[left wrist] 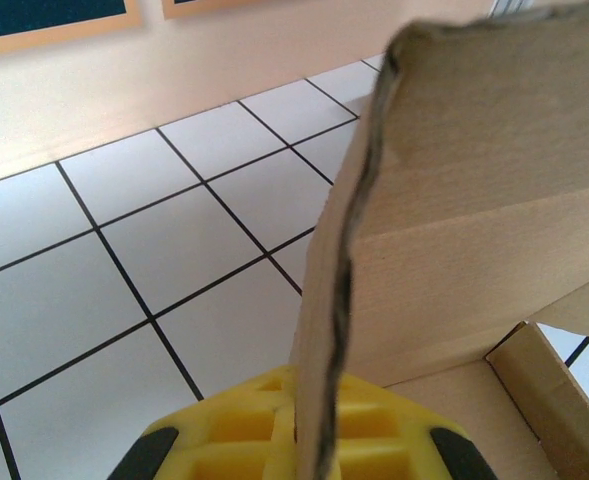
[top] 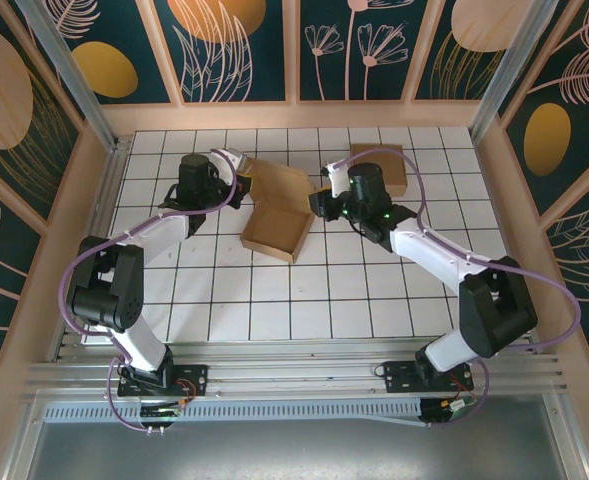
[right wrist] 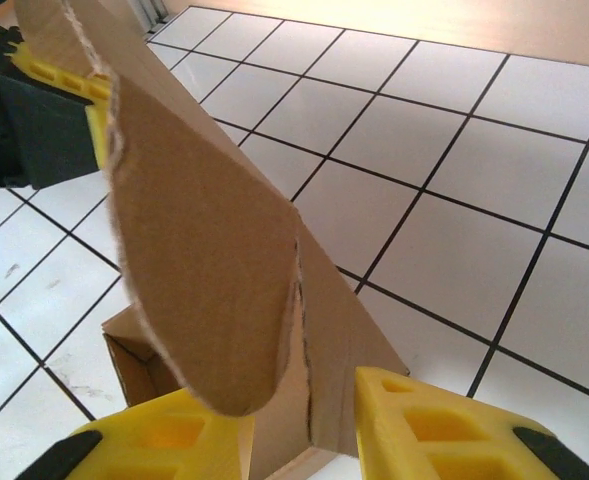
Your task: Fold the paper box
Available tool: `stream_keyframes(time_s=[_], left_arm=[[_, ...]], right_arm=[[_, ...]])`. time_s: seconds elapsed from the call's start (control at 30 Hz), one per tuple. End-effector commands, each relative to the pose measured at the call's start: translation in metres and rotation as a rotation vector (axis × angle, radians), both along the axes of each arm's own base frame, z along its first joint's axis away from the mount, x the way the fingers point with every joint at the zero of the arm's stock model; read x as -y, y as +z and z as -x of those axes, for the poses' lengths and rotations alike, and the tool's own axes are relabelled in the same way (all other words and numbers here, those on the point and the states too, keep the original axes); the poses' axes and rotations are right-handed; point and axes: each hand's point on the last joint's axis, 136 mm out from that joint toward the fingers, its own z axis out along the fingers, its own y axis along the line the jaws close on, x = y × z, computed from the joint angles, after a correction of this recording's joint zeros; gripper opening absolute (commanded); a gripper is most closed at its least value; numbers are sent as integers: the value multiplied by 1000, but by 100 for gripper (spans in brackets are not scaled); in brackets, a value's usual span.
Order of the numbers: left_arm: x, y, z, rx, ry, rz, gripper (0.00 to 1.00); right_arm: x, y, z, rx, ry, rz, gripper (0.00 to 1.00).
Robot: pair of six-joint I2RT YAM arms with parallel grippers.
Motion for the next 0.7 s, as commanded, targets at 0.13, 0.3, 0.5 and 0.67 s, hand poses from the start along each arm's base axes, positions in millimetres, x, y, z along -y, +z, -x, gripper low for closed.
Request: stream_keyframes(time_s=[0.13,0.3,0.5,0.67], left_arm=[[6,21,-2,18,7,41,0],[8,21,-2,8,17,48,0],[14,13,-1,-118,98,173,0],[36,17,11,-150,104,216,0]], right_arm=[[4,6,-21,24,-95,3,30],[5,9,-27,-2,-137,-16,14],[14,8,-42,-70,-296,-105,10],[10,-4,-49,-124,-383,-147,9]])
